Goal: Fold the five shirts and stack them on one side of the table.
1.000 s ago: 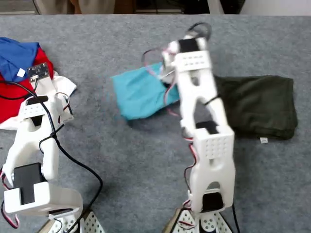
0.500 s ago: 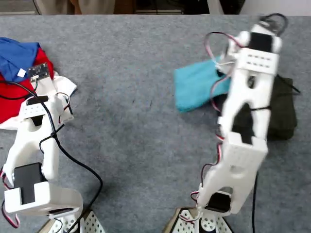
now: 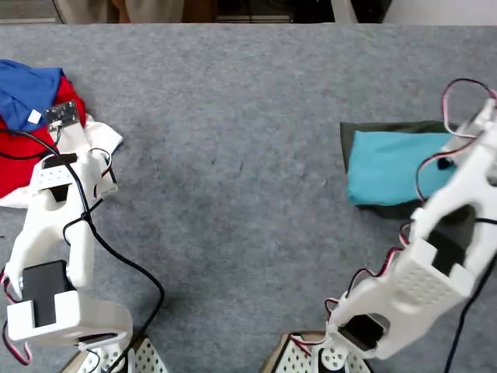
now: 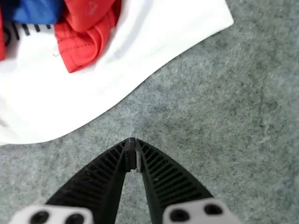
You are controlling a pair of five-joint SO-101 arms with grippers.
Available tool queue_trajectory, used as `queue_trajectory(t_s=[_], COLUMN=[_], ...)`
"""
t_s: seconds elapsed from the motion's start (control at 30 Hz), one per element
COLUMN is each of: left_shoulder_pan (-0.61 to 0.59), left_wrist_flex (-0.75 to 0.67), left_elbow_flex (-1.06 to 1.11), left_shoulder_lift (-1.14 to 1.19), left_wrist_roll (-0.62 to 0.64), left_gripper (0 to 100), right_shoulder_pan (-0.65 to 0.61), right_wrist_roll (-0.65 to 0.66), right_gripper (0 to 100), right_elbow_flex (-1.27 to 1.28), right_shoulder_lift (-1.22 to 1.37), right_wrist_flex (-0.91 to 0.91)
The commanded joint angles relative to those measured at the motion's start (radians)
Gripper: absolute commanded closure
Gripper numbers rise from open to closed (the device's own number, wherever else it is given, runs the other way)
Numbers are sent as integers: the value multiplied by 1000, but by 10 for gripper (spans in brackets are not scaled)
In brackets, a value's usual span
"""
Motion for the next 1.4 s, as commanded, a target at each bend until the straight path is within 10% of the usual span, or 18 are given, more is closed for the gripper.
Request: queue_trajectory(t_s=[0.0, 0.2, 0.5, 0.97, 1.37], left_shoulder_pan=[-3, -3, -12, -299, -549], left_wrist_flex=[-12, -9, 157, 695, 422], left_elbow_flex=[2, 2, -110, -736, -881], left_shoulder_lift=[-44, -45, -56, -47, 219], left_wrist_roll=[-11, -12, -29, -63, -112], left_gripper=[982, 982, 982, 976, 774], right_shoulder_pan=[47, 44, 58, -62, -311], right_wrist_roll=[40, 94, 173, 178, 91], right_gripper=[994, 951, 450, 906, 926], right_elbow_flex=[2, -2, 1, 5, 5], right_shoulder_lift=[-77, -77, -111, -208, -211], right_wrist_flex=[11, -20, 15, 15, 17])
